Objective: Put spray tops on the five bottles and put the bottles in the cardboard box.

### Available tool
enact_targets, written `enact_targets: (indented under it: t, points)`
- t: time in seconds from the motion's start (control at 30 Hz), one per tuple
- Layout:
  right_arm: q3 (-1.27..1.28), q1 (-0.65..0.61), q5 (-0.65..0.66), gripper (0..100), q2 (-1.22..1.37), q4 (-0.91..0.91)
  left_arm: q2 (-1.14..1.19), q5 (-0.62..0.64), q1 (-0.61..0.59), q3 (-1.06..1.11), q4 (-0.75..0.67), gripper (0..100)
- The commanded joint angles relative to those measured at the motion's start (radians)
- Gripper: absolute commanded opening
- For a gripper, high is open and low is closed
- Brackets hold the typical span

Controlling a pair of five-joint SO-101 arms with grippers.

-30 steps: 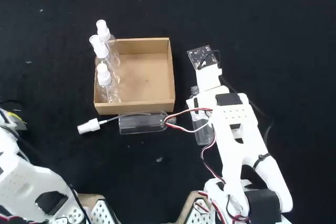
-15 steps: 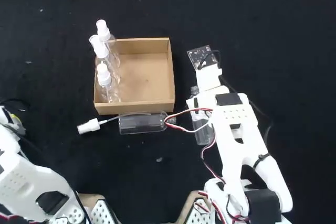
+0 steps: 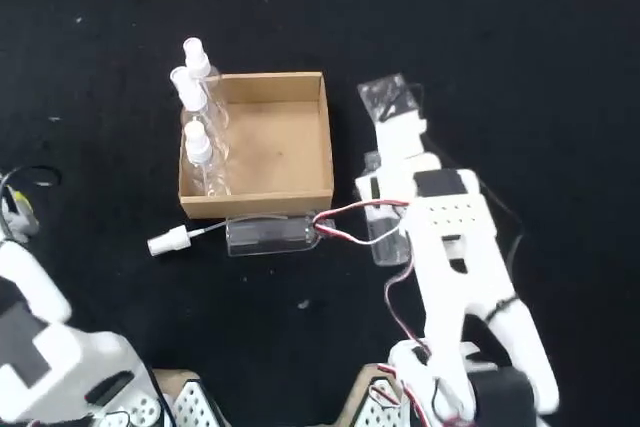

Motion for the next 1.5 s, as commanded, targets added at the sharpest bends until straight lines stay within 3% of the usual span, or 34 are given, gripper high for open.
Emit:
enact_targets:
  t: [0.0, 0.17, 0.4, 0.6, 0.8, 0.93, 1.1, 1.47]
  points:
    - [-0.053, -0.011, -0.028, 1.1, -0.15, 0.035, -0.097, 0.058, 0.036, -0.051, 0.012, 3]
    - [0.058, -0.014, -0.035, 1.1, -0.407, -0.041, -0.112, 0.157, 0.064, -0.105, 0.015, 3]
    - [0.122, -0.028, -0.037, 1.1, -0.659, -0.206, -0.184, 0.213, 0.154, -0.395, 0.186, 3]
    - [0.125, -0.158, -0.037, 1.1, -0.745, -0.269, -0.199, 0.319, 0.269, -0.647, 0.216, 3]
    - [0.133, -0.29, -0.048, 1.1, -0.727, -0.338, -0.203, 0.367, 0.501, -0.868, 0.209, 3]
    - [0.162, -0.308, -0.196, 1.1, -0.733, -0.345, -0.198, 0.365, 0.704, -0.966, 0.135, 3]
    - [0.211, -0.308, -0.21, 1.1, -0.76, -0.347, -0.206, 0.371, 0.897, -0.972, -0.06, 3]
    - [0.417, -0.336, -0.218, 1.1, -0.846, -0.554, -0.198, 0.365, 1.196, -0.972, -0.11, 3]
